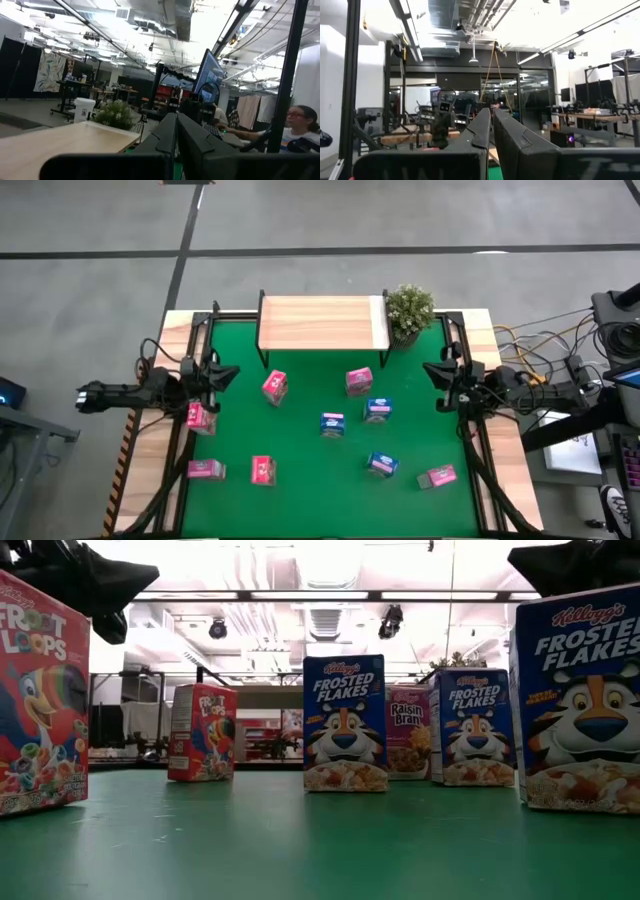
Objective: Stack cereal on shelf
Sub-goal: Put the middle left blue cereal box on the shelf
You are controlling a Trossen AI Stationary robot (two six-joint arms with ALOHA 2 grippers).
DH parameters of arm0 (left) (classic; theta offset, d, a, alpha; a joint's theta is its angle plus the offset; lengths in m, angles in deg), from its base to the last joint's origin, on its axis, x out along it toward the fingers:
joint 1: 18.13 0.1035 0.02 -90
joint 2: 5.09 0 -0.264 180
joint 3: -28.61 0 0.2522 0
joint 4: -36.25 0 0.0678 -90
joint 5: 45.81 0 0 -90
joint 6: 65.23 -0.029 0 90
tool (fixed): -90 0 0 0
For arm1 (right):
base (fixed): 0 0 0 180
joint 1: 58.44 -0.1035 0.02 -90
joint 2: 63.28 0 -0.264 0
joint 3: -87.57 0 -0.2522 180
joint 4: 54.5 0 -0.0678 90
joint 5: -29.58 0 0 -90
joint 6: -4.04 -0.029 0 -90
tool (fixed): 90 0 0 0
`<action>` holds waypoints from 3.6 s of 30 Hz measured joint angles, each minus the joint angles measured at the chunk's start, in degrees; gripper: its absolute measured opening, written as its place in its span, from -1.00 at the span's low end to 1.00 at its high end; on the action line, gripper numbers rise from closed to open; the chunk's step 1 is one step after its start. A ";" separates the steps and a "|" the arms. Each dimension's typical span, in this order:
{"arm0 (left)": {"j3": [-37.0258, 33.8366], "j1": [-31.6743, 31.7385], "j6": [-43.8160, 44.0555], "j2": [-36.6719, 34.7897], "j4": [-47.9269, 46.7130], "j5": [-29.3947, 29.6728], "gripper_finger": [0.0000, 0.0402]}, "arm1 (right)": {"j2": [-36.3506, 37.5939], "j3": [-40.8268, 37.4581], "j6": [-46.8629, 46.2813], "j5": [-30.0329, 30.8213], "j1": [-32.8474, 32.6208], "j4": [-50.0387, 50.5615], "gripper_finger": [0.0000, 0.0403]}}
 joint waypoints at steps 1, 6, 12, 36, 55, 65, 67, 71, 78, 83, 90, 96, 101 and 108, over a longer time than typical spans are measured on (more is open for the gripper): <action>0.00 -0.02 -0.24 -0.01 0.67 0.00 -1.00 | -1.07 0.02 0.21 0.00 0.00 -1.19 -0.94; 0.00 -0.01 -0.41 -0.01 3.01 -0.01 -1.00 | -8.09 2.66 1.97 -0.04 0.00 -2.70 -0.94; 0.00 -0.02 -1.88 -0.02 8.59 -0.17 -1.00 | -17.10 10.47 4.77 -0.06 0.00 -0.99 -0.94; 7.56 0.00 -6.44 8.61 11.90 -4.87 -1.00 | -40.26 46.76 2.72 0.00 -0.02 41.29 -0.94; 28.69 -0.02 -13.47 29.20 -24.84 -4.72 -1.00 | -56.43 64.73 2.53 0.00 0.00 62.51 -0.94; 33.13 -0.01 -13.98 29.39 -41.85 -4.70 -1.00 | -66.97 74.61 2.51 0.00 0.48 74.82 -0.94; 32.52 0.00 -13.91 28.98 -41.65 -4.70 -1.00 | -68.75 75.80 2.53 0.00 0.81 76.65 -0.94; 31.34 -0.02 -13.03 28.37 -41.17 -4.70 -1.00 | -71.72 77.57 3.45 0.00 1.43 79.01 -0.94; 30.42 -0.01 -11.38 28.41 -38.64 -4.68 -1.00 | -74.30 78.18 3.49 -1.47 2.91 79.50 -0.94; 30.42 0.00 -10.89 28.48 -37.80 -4.70 -1.00 | -74.66 78.29 2.31 -4.45 3.52 79.33 -0.92; 30.40 0.00 -10.87 28.48 -35.60 -4.70 -1.00 | -74.68 78.29 -1.56 -4.70 2.59 76.40 -0.56; 30.40 -0.01 -10.88 28.52 -34.75 -4.68 -1.00 | -74.70 78.29 -5.01 -4.50 -0.17 73.03 -0.10; 30.40 -0.02 -10.87 28.59 -34.17 -4.68 -1.00 | -76.78 78.29 -6.27 -3.99 -4.01 68.40 0.19; 30.36 -0.01 -10.87 28.84 -32.94 -4.69 -1.00 | -84.30 81.01 -8.45 -1.82 -8.14 66.52 0.44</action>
